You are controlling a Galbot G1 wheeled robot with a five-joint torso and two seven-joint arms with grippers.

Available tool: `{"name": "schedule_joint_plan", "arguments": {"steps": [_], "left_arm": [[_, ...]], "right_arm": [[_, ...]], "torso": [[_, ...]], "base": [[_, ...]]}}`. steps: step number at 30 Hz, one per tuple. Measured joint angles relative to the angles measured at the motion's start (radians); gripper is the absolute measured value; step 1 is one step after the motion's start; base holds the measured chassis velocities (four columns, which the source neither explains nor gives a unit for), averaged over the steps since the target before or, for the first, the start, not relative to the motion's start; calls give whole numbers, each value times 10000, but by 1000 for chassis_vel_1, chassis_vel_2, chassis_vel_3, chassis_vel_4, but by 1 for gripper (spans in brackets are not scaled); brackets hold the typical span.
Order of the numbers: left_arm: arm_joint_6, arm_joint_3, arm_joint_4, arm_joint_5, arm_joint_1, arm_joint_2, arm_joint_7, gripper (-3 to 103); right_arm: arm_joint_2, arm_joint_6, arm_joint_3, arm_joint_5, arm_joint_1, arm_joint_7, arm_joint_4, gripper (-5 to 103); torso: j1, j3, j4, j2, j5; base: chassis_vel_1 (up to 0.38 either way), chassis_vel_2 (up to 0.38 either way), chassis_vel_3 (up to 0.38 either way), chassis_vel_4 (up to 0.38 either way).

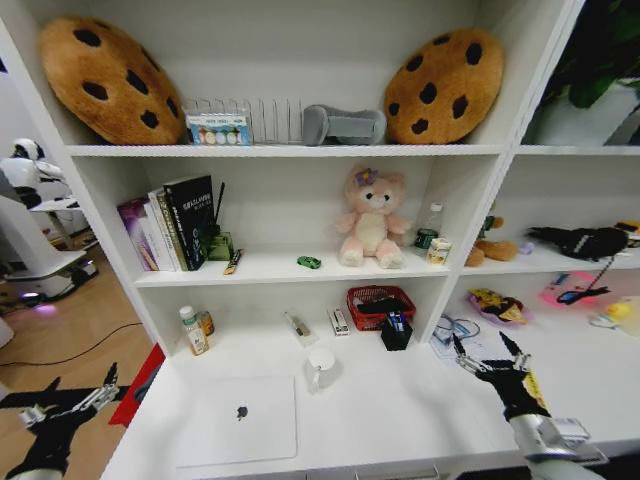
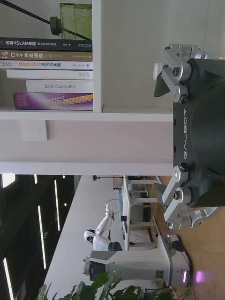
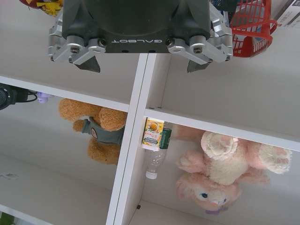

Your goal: Organize the objects on the table.

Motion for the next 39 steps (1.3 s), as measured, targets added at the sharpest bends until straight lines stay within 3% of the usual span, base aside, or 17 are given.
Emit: {"name": "schedule_joint_plan", "arguments": {"steps": [20, 22, 27, 28, 31, 39], "left_arm": [[0, 1, 0, 0, 0, 1, 2, 100], [0, 2, 0, 0, 0, 0, 0, 100], [-1, -1, -2, 1, 0, 0, 2, 100], [1, 1, 1, 0, 0, 0, -1, 100], [1, 0, 0, 0, 0, 0, -1, 100], [1, 0, 0, 0, 0, 0, 0, 100]], "right_arm": [[0, 0, -1, 0, -6, 0, 0, 100], [0, 0, 0, 0, -6, 0, 0, 100], [2, 0, -1, 0, -6, -1, 1, 100], [0, 0, 0, -1, -5, 0, 1, 100], [1, 0, 0, 0, -4, 0, 0, 100], [1, 0, 0, -1, -4, 0, 1, 100]], "torso": [[-6, -3, 0, 3, 4], [-5, -2, 1, 3, -12], [-8, -3, -3, 3, 15], [-5, -2, 2, 2, -15], [-5, -2, 3, 2, 6], [-5, -1, 3, 2, -4]], "base": [[219, -220, -225, 230], [290, -312, -310, 298], [312, -292, -284, 261], [276, -260, -286, 280], [265, -258, -267, 270], [237, -225, -226, 229]]}}
